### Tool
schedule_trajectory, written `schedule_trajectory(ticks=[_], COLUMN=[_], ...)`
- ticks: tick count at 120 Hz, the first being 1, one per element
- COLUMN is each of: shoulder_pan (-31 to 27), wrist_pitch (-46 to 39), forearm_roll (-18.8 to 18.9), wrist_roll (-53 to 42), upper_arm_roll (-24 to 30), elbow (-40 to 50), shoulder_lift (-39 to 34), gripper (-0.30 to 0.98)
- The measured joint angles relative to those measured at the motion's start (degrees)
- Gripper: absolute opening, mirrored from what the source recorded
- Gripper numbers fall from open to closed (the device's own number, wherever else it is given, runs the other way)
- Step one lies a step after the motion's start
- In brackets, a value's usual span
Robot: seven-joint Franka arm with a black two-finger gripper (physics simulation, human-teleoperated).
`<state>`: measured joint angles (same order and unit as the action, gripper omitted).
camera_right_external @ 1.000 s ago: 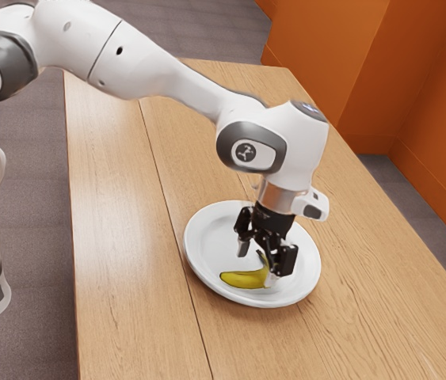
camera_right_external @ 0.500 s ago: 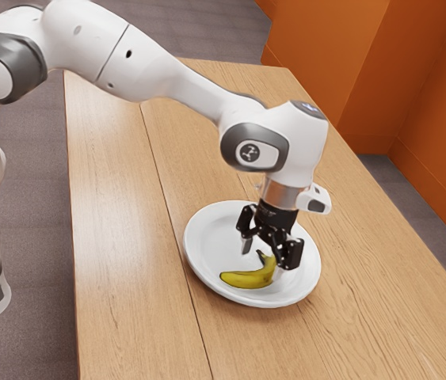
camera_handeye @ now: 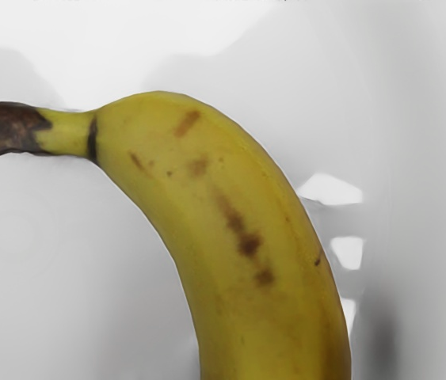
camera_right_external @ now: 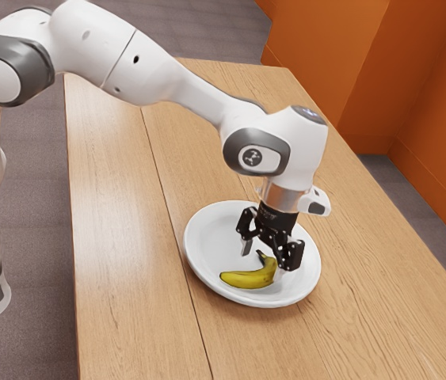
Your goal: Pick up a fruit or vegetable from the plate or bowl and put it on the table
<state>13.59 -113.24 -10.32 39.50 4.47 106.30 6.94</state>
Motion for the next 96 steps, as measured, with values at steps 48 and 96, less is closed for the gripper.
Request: schedule_trajectory(ticks=[48,96], shoulder_pan=[-0.12,-0.04], wrist_pitch=[-0.66,-1.49], forearm_roll=[-0.20,-0.23], wrist_roll=[0.56,0.82], upper_arm_roll=[-1.11,-1.22], elbow=[0.07,0.16], shoulder_lift=[1.49,2.62], gripper=[0.69,0.69])
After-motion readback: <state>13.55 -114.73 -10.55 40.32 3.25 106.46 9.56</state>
